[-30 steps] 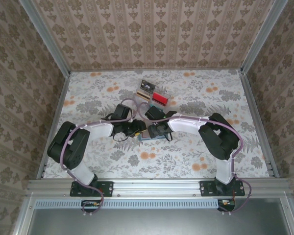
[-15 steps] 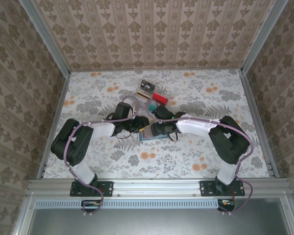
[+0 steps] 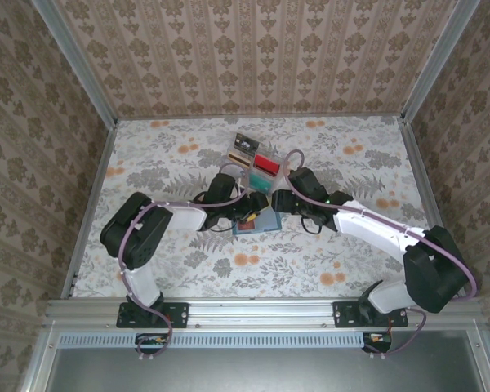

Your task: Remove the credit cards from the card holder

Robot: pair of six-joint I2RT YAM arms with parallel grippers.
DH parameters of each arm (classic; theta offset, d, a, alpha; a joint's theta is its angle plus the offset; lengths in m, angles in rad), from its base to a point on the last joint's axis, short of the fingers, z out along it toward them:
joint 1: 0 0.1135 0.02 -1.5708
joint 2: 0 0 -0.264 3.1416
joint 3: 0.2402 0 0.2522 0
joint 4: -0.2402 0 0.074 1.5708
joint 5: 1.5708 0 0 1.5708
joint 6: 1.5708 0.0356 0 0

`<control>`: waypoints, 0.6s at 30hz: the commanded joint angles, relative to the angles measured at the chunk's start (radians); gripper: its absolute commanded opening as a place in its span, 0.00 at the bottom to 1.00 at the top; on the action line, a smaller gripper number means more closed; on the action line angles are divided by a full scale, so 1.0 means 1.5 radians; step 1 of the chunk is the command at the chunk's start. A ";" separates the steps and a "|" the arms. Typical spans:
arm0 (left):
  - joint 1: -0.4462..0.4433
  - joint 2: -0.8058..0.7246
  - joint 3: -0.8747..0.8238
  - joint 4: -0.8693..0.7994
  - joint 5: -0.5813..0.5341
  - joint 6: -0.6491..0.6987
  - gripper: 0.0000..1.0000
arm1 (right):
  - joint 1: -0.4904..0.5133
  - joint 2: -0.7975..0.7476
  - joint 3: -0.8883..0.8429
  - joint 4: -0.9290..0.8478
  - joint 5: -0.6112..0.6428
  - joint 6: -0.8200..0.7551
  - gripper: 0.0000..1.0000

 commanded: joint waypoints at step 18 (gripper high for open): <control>0.058 -0.397 -0.151 -0.329 -0.286 -0.010 1.00 | 0.109 0.228 0.193 -0.153 -0.052 -0.002 0.76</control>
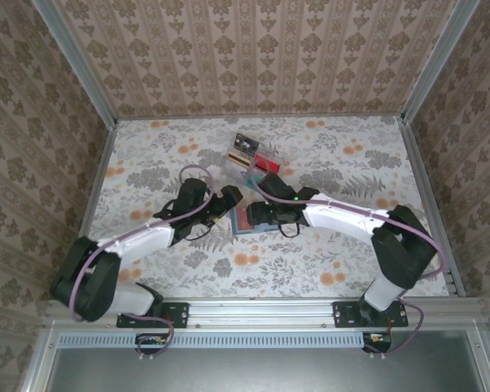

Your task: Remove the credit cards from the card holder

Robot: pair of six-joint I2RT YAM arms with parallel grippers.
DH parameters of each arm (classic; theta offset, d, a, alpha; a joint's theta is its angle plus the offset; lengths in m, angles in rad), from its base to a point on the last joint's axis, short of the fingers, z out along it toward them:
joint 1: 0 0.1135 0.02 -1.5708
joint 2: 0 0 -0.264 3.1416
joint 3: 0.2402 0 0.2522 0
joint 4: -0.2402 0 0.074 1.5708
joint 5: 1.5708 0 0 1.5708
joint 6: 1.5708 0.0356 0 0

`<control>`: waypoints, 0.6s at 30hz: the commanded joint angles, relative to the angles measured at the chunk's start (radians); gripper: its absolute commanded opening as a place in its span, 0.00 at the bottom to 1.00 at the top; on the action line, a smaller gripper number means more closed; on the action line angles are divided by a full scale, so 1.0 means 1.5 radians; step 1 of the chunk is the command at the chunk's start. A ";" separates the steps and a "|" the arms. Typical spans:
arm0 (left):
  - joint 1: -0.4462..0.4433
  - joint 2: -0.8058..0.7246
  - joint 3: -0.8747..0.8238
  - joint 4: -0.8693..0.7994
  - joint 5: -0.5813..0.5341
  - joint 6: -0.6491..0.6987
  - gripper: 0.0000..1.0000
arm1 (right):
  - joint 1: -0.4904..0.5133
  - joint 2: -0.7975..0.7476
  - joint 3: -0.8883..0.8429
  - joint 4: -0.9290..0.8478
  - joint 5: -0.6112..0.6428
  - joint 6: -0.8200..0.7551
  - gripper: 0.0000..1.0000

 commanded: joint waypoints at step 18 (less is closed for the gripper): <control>0.100 -0.043 -0.035 -0.112 0.047 0.091 0.99 | 0.007 0.231 0.213 -0.195 0.087 -0.078 0.70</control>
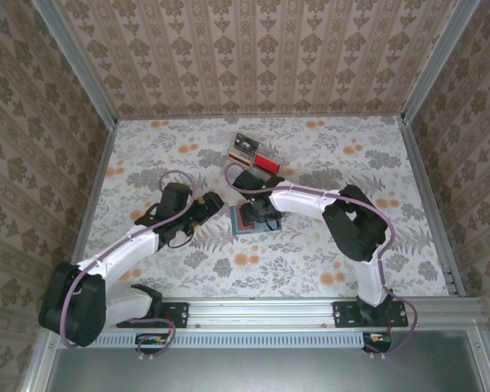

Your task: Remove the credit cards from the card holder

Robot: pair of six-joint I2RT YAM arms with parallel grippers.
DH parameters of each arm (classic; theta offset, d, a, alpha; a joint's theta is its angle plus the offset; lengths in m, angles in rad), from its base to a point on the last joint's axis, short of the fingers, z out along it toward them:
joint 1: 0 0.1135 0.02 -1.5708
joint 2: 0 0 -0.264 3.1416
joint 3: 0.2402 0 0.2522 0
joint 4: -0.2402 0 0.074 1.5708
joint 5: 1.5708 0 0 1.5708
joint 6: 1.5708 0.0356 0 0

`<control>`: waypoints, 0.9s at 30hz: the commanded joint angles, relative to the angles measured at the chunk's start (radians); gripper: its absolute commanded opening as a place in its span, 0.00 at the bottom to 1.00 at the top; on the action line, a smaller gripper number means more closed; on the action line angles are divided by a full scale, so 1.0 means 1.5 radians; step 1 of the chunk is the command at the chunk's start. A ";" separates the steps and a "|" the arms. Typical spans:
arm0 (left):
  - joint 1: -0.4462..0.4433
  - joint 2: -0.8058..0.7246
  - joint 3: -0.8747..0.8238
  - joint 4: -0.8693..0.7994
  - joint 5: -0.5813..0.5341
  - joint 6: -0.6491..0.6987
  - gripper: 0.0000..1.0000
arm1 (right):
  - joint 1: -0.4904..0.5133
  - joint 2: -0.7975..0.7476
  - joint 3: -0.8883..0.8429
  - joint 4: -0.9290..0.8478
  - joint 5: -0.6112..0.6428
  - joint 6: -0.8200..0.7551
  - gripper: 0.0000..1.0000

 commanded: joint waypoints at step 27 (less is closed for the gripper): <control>-0.053 0.238 0.060 0.195 0.133 0.016 0.52 | -0.034 0.009 -0.071 0.021 -0.078 -0.033 0.53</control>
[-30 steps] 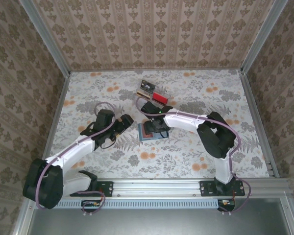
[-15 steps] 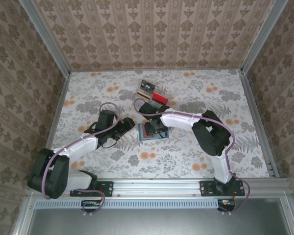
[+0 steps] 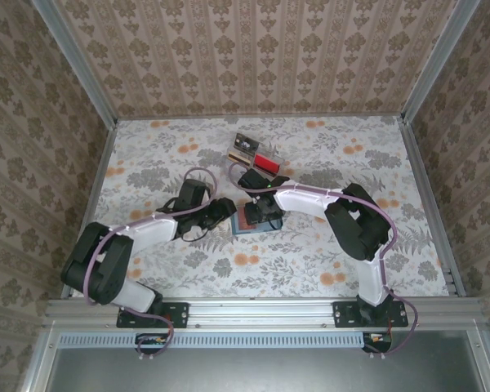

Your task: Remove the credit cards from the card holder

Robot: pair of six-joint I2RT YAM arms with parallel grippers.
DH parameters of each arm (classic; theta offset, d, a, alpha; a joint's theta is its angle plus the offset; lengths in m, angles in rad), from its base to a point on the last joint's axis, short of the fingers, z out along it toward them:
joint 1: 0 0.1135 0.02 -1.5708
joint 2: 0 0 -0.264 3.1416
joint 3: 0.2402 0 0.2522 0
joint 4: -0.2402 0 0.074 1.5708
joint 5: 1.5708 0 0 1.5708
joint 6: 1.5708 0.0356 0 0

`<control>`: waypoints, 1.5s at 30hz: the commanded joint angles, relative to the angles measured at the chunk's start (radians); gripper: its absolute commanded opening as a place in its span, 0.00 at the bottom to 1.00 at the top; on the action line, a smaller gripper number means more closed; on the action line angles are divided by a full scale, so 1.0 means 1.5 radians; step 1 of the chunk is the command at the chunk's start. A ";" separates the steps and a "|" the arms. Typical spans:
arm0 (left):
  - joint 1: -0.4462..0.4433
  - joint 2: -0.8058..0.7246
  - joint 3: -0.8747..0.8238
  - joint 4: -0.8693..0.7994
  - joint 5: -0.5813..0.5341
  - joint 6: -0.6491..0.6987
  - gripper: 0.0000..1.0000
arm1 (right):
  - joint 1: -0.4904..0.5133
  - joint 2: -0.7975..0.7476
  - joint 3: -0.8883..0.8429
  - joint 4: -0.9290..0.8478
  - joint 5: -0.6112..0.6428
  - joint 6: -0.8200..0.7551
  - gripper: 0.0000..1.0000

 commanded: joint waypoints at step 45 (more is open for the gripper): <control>-0.008 0.104 0.080 -0.072 0.019 0.071 0.40 | -0.013 0.037 -0.057 -0.013 -0.042 -0.006 0.51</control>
